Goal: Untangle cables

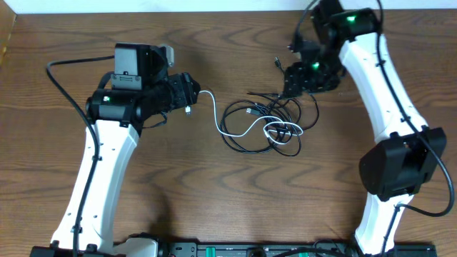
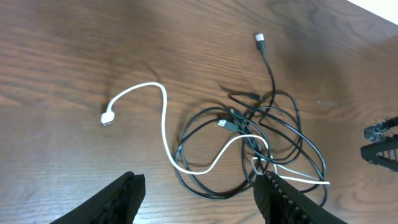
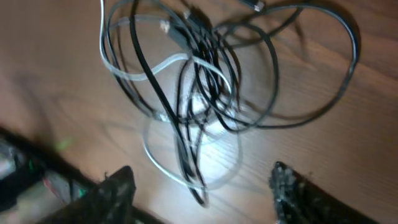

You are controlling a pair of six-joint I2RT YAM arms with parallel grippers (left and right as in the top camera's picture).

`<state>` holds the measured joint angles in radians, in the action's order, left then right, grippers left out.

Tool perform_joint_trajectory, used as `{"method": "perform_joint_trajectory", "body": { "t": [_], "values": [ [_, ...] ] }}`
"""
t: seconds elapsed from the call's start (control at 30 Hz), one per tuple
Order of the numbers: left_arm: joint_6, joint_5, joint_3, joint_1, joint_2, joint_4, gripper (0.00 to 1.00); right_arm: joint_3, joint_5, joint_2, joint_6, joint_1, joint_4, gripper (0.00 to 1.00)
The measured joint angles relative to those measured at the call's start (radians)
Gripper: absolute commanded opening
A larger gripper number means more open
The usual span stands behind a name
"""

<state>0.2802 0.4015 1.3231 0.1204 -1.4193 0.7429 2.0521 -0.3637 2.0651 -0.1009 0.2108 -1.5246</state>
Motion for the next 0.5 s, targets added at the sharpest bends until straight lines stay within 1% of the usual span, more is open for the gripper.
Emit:
{"method": "perform_joint_trajectory", "body": {
  "t": [0.17, 0.27, 0.33, 0.4, 0.5],
  "values": [
    [0.000, 0.008, 0.000, 0.016, 0.000, -0.021, 0.62, 0.000, -0.102, -0.038, -0.198, -0.114, -0.069, 0.68],
    [0.000, 0.008, 0.000, 0.016, 0.000, -0.024, 0.62, 0.000, -0.136, -0.097, -0.284, -0.178, -0.087, 0.68],
    [0.000, 0.008, 0.000, 0.016, 0.000, -0.026, 0.62, -0.006, -0.148, -0.137, -0.332, -0.205, -0.090, 0.66],
    [0.000, 0.008, 0.000, 0.016, 0.000, -0.027, 0.62, -0.037, -0.161, -0.170, -0.378, -0.211, -0.089, 0.65],
    [0.000, 0.007, 0.000, 0.016, 0.000, -0.032, 0.62, -0.155, -0.188, -0.194, -0.446, -0.203, -0.049, 0.65]
  ]
}}
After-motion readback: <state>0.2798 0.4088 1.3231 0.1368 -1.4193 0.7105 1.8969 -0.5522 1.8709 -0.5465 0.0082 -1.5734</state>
